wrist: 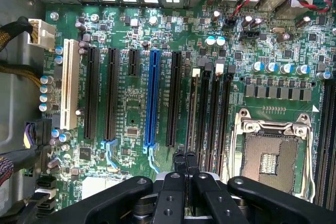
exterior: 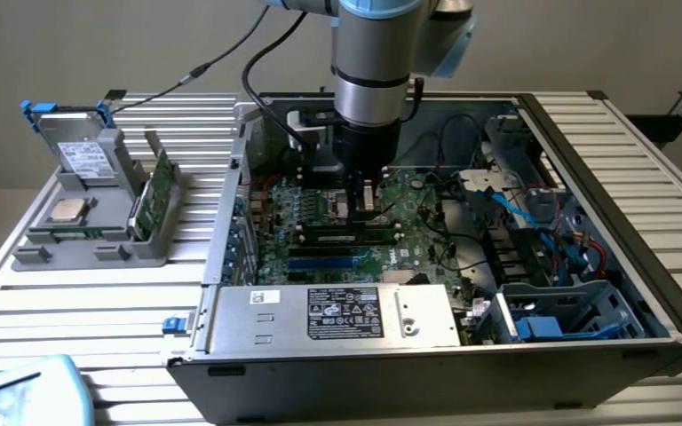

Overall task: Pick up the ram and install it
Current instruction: 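Press down the ram until it locks into place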

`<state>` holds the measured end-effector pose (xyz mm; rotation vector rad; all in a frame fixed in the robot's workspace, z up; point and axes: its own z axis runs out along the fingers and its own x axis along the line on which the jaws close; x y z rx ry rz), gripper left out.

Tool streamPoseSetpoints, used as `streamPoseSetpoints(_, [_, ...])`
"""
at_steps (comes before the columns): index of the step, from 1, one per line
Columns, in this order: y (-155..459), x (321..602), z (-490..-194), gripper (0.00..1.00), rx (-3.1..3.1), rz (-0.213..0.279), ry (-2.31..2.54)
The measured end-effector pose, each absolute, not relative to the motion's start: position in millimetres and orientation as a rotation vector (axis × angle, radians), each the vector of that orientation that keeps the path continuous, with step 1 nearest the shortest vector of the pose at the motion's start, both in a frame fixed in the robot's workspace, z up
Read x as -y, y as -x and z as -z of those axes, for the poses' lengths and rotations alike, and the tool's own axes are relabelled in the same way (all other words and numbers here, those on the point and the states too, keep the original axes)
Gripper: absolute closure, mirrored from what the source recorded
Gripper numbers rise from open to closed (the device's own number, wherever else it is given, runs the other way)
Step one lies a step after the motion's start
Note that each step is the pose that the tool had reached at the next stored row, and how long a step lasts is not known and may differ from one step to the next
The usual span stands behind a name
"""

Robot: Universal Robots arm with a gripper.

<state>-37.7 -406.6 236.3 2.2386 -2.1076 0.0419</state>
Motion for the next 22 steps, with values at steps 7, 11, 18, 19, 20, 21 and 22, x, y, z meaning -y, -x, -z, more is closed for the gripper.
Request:
streamPoseSetpoints(7, [37.9,406.6,-236.2,0.89,2.131,-0.040,-2.216])
streamPoseSetpoints(11, [38.0,406.6,-236.2,0.89,2.195,-0.037,-2.152])
streamPoseSetpoints(18, [37.9,406.7,-236.2,0.89,2.312,-0.031,-2.024])
streamPoseSetpoints(19, [37.9,406.6,-236.2,0.89,2.326,-0.031,-2.007])
streamPoseSetpoints(20, [38.0,406.6,-236.2,0.89,2.342,-0.030,-1.989])
streamPoseSetpoints(21, [37.9,406.6,-236.2,0.89,2.356,-0.029,-1.972])
streamPoseSetpoints(22, [38.0,406.7,-236.2,0.89,2.370,-0.028,-1.955])
